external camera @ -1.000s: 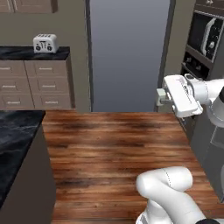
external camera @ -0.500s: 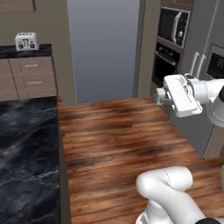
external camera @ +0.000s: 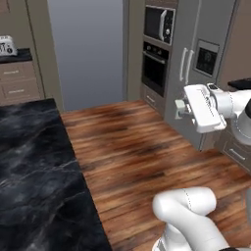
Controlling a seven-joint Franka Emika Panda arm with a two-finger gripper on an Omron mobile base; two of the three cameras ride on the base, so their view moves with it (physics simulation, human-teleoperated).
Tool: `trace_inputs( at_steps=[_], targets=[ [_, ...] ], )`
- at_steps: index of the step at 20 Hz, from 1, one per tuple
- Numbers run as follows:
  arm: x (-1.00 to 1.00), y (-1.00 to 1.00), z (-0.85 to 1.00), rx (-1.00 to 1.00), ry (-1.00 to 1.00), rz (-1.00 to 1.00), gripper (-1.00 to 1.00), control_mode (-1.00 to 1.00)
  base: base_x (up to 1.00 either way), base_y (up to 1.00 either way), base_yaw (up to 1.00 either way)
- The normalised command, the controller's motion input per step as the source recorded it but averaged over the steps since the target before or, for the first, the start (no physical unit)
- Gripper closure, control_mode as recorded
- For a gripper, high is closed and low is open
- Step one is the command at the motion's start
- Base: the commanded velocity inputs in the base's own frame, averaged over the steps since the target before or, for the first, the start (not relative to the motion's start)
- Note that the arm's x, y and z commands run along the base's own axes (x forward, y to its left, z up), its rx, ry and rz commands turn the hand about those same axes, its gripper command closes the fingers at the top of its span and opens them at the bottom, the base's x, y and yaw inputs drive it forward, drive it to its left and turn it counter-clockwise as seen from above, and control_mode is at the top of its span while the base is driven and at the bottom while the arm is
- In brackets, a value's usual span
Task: Pick up the marshmallow and place it in the cup of hot chocolate on the dining counter.
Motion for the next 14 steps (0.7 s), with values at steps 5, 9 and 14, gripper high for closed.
trace_inputs(
  at_steps=[5, 9, 14],
  targets=[
    [0.0, 0.0, 0.0, 0.0, 0.0, 0.0, 1.0, 1.0, -1.0, 0.82, -0.33],
    [0.0, 0.0, 0.0, 0.0, 0.0, 0.0, 1.0, 1.0, -0.55, -0.34, -0.2],
    [0.0, 0.0, 0.0, 0.0, 0.0, 0.0, 1.0, 1.0, -0.32, -1.0, -0.03]
  ],
)
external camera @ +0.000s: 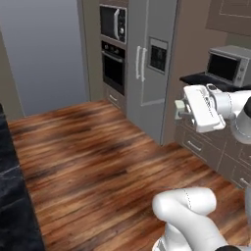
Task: Pick up the marshmallow and place it in the cup of hot chocolate on the dining counter.
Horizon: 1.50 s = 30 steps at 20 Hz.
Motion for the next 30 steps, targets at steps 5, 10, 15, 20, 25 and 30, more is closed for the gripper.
trace_inputs(
  at_steps=[5, 10, 15, 20, 25, 30],
  targets=[
    [0.0, 0.0, 0.0, 0.0, 0.0, 0.0, 1.0, 1.0, -0.81, -0.29, -0.04],
    [0.0, 0.0, 0.0, 0.0, 0.0, 0.0, 1.0, 1.0, -1.0, 0.26, 0.0],
    [0.0, 0.0, 0.0, 0.0, 0.0, 0.0, 1.0, 1.0, -1.0, 1.0, 0.0],
    [0.0, 0.0, 0.0, 0.0, 0.0, 0.0, 1.0, 1.0, -1.0, 0.87, 0.0],
    [0.0, 0.0, 0.0, 0.0, 0.0, 0.0, 1.0, 1.0, -1.0, 1.0, 0.0],
    [0.0, 0.0, 0.0, 0.0, 0.0, 0.0, 1.0, 1.0, -1.0, 1.0, 0.06]
  ],
)
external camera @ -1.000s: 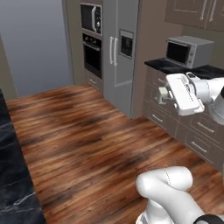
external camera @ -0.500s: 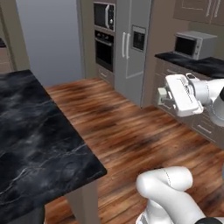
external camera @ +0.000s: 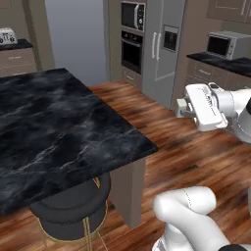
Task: Pick up the marshmallow and place it in the cup of hot chocolate on the dining counter.
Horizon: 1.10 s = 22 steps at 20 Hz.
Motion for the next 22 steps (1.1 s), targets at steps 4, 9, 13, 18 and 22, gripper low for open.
trace_inputs(
  at_steps=[4, 9, 13, 18, 22],
  targets=[
    [0.0, 0.0, 0.0, 0.0, 0.0, 0.0, 1.0, 1.0, -1.0, 1.0, 0.24],
    [0.0, 0.0, 0.0, 0.0, 0.0, 0.0, 1.0, 1.0, -1.0, 1.0, 0.43],
    [0.0, 0.0, 0.0, 0.0, 0.0, 0.0, 1.0, 1.0, -0.84, 1.0, 0.49],
    [0.0, 0.0, 0.0, 0.0, 0.0, 0.0, 1.0, 1.0, -0.11, 1.0, 0.22],
    [0.0, 0.0, 0.0, 0.0, 0.0, 0.0, 1.0, 1.0, 0.19, 1.0, 0.0]
  ],
)
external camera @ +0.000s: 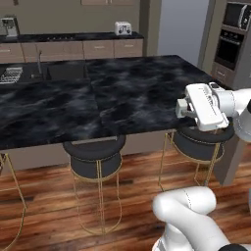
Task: Pick up the marshmallow and place it in the cup of hot chocolate on the dining counter.
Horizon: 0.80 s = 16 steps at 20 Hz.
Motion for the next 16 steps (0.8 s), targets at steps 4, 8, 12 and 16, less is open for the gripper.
trace_inputs(
  at_steps=[4, 8, 12, 16],
  targets=[
    [0.0, 0.0, 0.0, 0.0, 0.0, 0.0, 1.0, 1.0, 0.28, 1.0, 0.0],
    [0.0, 0.0, 0.0, 0.0, 0.0, 0.0, 1.0, 1.0, 0.21, 1.0, 0.0],
    [0.0, 0.0, 0.0, 0.0, 0.0, 0.0, 1.0, 1.0, 0.15, 1.0, 0.0],
    [0.0, 0.0, 0.0, 0.0, 0.0, 0.0, 1.0, 1.0, 0.15, 1.0, 0.0]
  ],
)
